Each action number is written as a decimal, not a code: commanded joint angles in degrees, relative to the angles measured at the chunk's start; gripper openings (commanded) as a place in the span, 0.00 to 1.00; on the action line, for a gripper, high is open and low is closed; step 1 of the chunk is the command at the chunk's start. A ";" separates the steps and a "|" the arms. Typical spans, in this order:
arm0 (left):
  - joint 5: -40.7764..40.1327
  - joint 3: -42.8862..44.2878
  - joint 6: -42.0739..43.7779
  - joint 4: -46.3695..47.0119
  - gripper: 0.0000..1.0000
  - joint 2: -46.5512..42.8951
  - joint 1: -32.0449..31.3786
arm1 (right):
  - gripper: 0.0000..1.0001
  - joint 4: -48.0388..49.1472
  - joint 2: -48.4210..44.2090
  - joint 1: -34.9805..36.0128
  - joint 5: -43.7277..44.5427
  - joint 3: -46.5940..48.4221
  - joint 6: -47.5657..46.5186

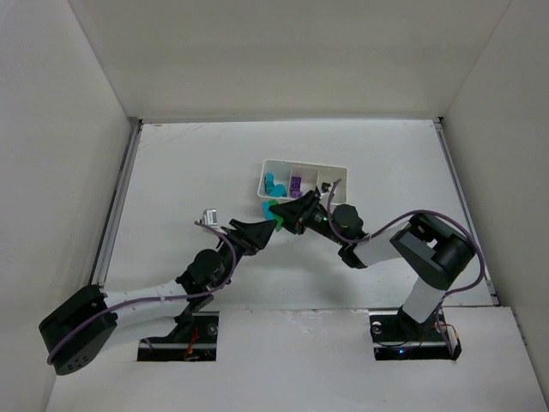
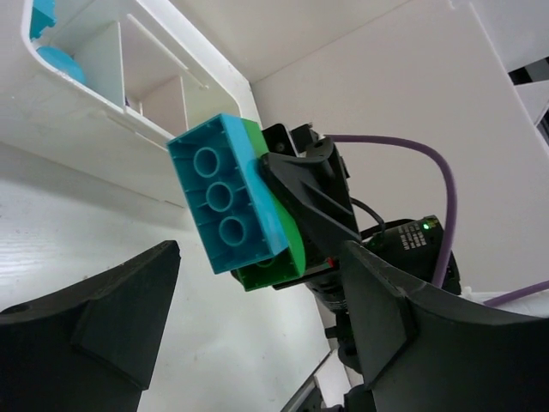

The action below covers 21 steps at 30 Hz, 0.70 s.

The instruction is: Sort the legos into containers by color

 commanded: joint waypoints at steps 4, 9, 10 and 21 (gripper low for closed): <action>1.77 2.92 -0.15 -3.96 0.74 -1.19 1.51 | 0.33 5.86 -1.75 -0.56 -0.52 -0.66 -1.75; 3.43 4.50 -0.07 -3.53 0.67 0.12 2.56 | 0.33 5.77 -1.67 -0.38 -1.05 0.66 -1.67; 4.04 4.94 -0.07 -3.27 0.65 0.73 2.82 | 0.33 5.77 -1.40 -0.03 -1.05 1.01 -1.58; 6.60 6.09 -0.95 0.34 0.35 4.87 3.88 | 0.33 6.21 -0.26 1.11 -1.23 1.80 -1.23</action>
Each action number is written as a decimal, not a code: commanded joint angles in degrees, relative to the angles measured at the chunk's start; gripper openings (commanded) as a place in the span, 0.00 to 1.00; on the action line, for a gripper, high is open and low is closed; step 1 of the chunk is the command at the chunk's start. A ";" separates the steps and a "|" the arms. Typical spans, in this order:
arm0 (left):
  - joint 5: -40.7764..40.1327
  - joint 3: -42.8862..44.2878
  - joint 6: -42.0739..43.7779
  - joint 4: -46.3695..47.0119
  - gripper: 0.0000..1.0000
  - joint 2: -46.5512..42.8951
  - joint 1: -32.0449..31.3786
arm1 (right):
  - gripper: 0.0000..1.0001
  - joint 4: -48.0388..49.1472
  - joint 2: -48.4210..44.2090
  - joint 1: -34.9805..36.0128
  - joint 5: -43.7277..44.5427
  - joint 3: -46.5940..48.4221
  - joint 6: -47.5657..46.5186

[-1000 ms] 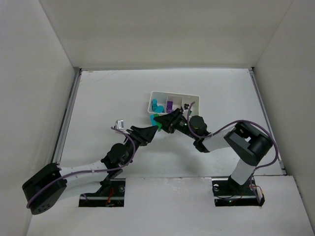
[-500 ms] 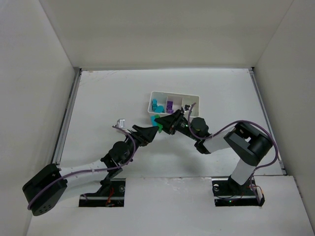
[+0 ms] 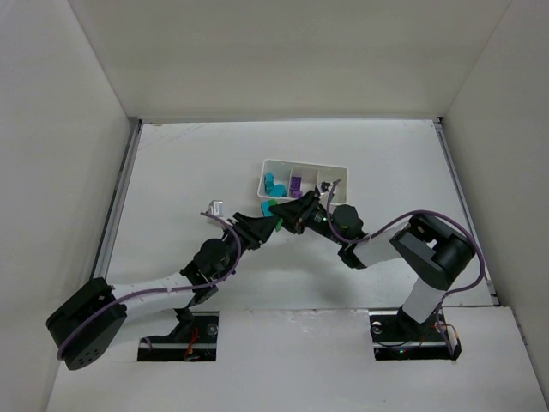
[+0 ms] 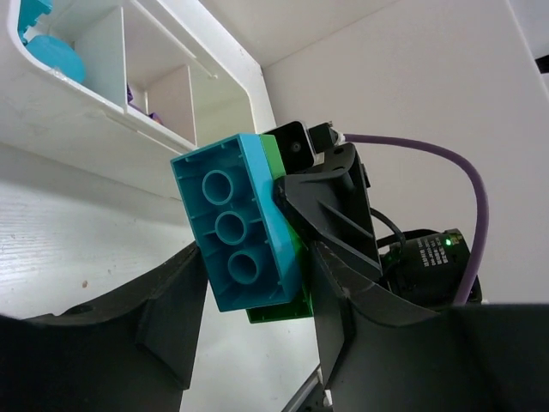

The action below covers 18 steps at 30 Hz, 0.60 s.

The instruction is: Sort the legos into containers by color

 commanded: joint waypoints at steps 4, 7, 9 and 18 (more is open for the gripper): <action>1.16 0.86 0.21 3.27 0.23 -1.36 0.49 | 0.42 5.14 -0.52 0.54 -0.66 1.37 -1.21; 1.16 -0.63 -0.14 3.09 0.19 -3.20 0.41 | 0.58 5.22 -1.13 0.28 -0.57 0.40 -1.91; 1.24 -1.51 -0.23 3.00 0.19 -4.00 0.23 | 0.66 5.14 -1.84 -0.59 -0.75 -0.30 -2.61; 1.33 -5.12 -1.55 1.42 0.17 -8.92 -0.21 | 0.76 0.40 -5.35 -2.36 -1.89 -1.19 -8.50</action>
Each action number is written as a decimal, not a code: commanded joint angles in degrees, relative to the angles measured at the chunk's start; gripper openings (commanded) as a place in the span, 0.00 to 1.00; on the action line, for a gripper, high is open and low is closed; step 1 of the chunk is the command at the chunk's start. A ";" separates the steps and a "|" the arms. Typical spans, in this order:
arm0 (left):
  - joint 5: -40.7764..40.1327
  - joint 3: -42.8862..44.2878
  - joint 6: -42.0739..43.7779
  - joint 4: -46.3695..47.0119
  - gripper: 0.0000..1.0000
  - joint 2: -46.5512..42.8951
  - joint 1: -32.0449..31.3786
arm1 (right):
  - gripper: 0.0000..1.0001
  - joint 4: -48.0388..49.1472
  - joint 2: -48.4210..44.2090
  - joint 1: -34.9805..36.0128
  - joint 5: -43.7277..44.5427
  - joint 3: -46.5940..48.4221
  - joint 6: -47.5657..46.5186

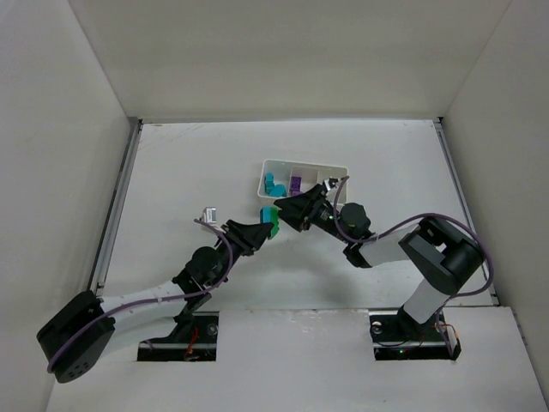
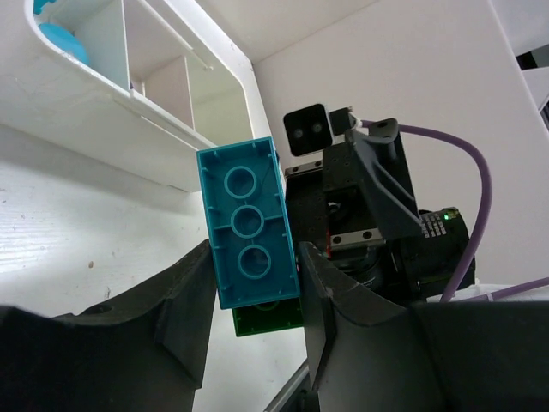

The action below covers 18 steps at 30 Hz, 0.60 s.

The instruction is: Sort the legos into containers by color

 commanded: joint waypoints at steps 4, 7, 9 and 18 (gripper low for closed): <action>0.57 -1.06 -1.59 1.68 0.16 -3.57 -0.21 | 0.74 -3.08 -3.15 0.11 -1.48 1.64 -6.94; 1.27 -1.32 -2.21 2.11 0.16 -4.36 -0.12 | 0.74 -5.36 -2.72 0.64 -2.97 3.22 -8.61; 1.36 -1.41 -2.73 2.12 0.16 -4.98 -0.29 | 0.69 -5.63 -2.71 0.82 -2.88 3.22 -9.32; 3.29 -2.90 -6.16 1.94 0.16 -6.74 0.41 | 0.45 -4.58 -3.86 0.91 -4.37 3.84 -12.83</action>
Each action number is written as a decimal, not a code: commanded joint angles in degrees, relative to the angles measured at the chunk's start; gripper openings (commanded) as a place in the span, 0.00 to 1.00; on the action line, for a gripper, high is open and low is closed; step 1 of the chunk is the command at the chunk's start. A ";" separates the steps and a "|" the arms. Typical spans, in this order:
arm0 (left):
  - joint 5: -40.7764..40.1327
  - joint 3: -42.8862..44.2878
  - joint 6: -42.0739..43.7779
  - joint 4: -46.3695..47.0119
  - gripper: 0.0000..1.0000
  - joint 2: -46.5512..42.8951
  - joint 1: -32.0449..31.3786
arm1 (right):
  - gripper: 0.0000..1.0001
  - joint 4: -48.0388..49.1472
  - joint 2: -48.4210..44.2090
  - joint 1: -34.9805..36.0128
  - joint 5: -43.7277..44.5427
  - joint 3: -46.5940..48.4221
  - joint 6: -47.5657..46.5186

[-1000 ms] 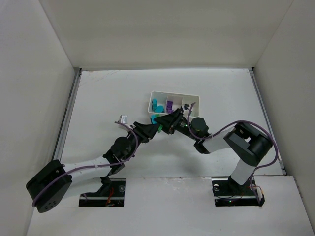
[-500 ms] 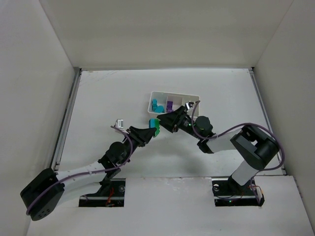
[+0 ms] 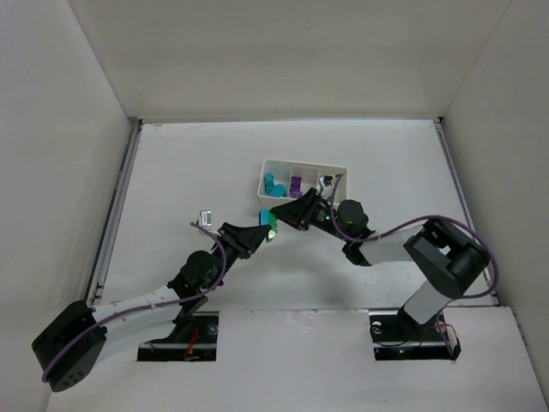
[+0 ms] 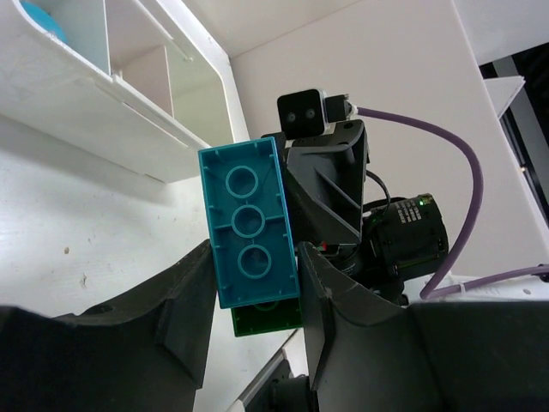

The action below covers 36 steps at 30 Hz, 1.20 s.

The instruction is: Sort the legos into containers by color

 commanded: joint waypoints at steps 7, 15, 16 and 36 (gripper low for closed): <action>1.90 -1.16 -4.45 4.42 0.16 -1.65 0.50 | 0.37 5.71 -0.24 0.49 -3.73 2.60 -1.56; 1.98 -2.39 -10.06 6.26 0.15 -3.67 2.86 | 0.50 11.96 -0.24 0.49 -5.93 2.33 0.12; 2.16 -2.47 -11.03 6.70 0.15 -3.67 3.30 | 0.51 11.96 -0.33 0.49 -6.19 2.68 0.21; 3.12 -2.30 -13.59 6.35 0.14 -2.00 2.78 | 0.46 11.26 0.90 0.40 -6.81 5.76 -1.11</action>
